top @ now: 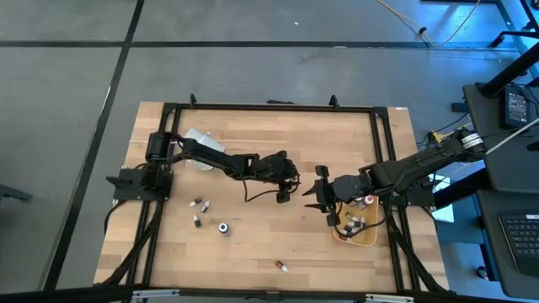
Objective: Pick & Place food coloring
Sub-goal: Put the large orange food coloring bottle into the yellow bin
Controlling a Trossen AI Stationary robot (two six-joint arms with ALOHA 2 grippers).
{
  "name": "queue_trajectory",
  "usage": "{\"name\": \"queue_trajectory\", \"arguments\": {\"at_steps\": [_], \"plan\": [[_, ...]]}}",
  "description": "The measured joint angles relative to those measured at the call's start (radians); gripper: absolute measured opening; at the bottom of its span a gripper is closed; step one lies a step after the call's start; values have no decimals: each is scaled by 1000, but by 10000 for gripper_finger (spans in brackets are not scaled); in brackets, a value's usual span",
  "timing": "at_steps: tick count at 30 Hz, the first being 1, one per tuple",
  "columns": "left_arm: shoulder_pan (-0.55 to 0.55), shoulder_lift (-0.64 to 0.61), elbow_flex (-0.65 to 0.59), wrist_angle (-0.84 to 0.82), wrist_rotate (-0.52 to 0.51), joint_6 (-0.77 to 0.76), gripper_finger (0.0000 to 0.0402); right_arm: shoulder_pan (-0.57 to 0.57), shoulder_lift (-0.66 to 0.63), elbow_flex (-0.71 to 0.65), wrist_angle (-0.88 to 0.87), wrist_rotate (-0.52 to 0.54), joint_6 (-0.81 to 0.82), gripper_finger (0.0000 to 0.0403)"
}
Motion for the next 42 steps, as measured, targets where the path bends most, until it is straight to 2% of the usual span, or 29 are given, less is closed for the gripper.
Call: {"name": "queue_trajectory", "arguments": {"at_steps": [16, 26, 31, 36, 39, 42], "plan": [[0, 0, 0, 0, 0, -1, 137, 0, 0, 0, -4, 0, -2, 157], [0, -23, -1, -10, -13, -24, 196, 0, 0, -1, -8, 0, -1, 157], [-2, -152, 1, -92, -11, 34, 205, 0, 0, -1, -8, 0, -3, 157], [-3, -314, -14, -278, -11, 17, 201, 0, 4, -1, -4, 0, -8, 157], [-15, -423, -103, -217, -16, 6, 202, 0, 20, -1, 18, -6, -4, 157], [-33, -539, -259, -92, -42, -25, 205, 0, 44, -1, 50, -8, -4, 157]]}}
